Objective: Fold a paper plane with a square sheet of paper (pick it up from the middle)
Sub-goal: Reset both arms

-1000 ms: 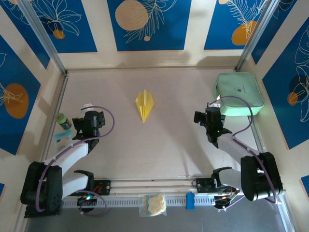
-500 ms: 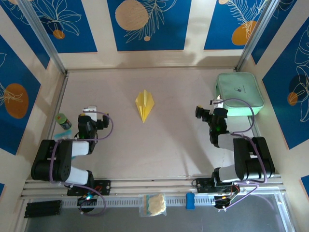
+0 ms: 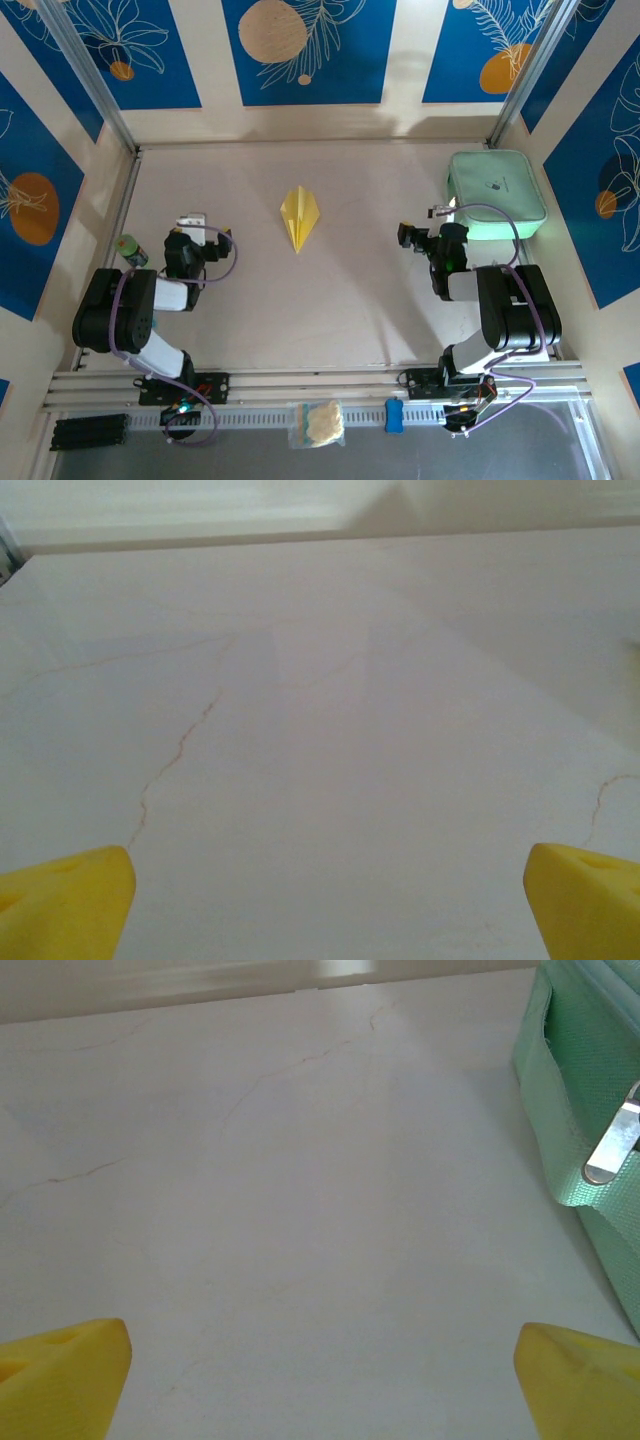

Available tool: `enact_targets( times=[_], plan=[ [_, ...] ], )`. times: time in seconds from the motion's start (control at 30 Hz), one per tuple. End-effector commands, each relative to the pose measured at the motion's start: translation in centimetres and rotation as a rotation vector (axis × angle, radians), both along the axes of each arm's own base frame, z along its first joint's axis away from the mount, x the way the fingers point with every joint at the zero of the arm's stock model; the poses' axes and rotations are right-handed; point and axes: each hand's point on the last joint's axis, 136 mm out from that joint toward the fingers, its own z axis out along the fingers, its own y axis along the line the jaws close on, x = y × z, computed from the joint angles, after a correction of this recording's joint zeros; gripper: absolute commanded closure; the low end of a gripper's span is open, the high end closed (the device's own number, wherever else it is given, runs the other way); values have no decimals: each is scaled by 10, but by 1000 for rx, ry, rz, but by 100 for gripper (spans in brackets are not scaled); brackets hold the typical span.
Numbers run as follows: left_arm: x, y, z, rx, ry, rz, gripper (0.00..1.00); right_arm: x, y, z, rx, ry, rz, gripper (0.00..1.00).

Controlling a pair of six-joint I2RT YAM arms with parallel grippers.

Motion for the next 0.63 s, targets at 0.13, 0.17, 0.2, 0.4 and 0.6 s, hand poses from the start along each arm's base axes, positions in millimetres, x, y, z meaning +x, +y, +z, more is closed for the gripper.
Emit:
enact_targets(
  times=[0.13,0.17,0.2,0.4,0.6],
  plan=[
    [4,-3,4,15,-14,-29,0,7,2,10,7,-29,16,1],
    [5,-4,5,16,-13,-38,0,7,2,10,6,-28,16,1],
    [6,-4,3,19,0,-36,1,7,2,10,6,-29,16,1],
    [9,-6,1,39,14,-31,1,7,2,10,6,-29,16,1],
    [7,-7,2,38,6,-33,1,7,1,10,6,-30,15,1]
  ],
)
